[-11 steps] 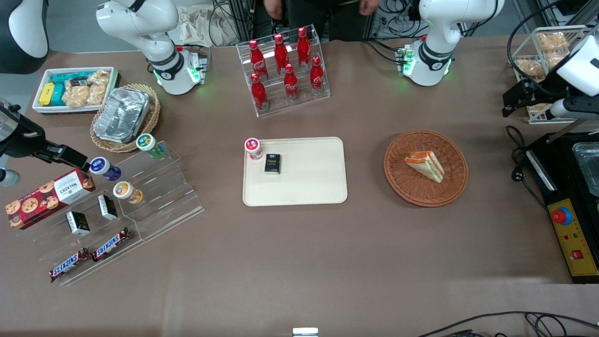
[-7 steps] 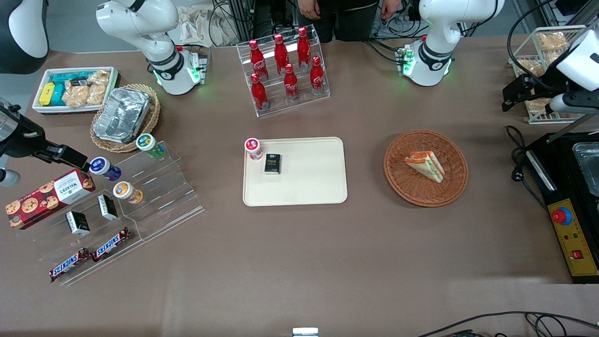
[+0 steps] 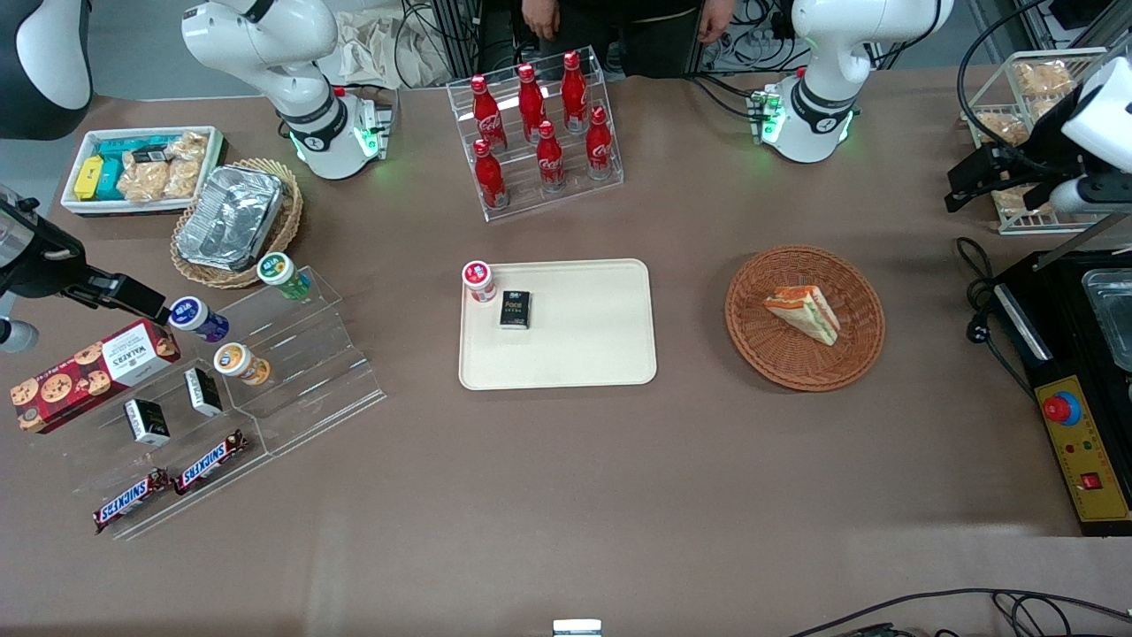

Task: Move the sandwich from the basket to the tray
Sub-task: 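Move the left gripper over the wicker basket and lower toward the sandwich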

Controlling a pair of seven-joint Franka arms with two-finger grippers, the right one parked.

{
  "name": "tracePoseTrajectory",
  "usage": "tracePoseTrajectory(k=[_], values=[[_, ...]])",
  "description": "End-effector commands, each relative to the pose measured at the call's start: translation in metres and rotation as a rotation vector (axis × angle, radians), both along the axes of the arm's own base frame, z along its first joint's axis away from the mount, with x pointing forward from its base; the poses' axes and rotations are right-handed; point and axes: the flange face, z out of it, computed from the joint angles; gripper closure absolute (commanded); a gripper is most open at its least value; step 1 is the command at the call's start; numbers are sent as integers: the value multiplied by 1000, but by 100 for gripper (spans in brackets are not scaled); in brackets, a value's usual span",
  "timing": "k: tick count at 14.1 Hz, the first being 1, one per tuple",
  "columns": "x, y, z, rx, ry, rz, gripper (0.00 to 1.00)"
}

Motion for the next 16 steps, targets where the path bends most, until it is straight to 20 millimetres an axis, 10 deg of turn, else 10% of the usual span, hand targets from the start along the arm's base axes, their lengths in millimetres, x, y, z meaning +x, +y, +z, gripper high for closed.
tracePoseTrajectory(k=[1, 9, 16], values=[[-9, -22, 3, 0, 18, 253, 0], [-8, -53, -17, 45, 87, 722, 0], [-1, -48, -144, 66, 98, 880, 0]])
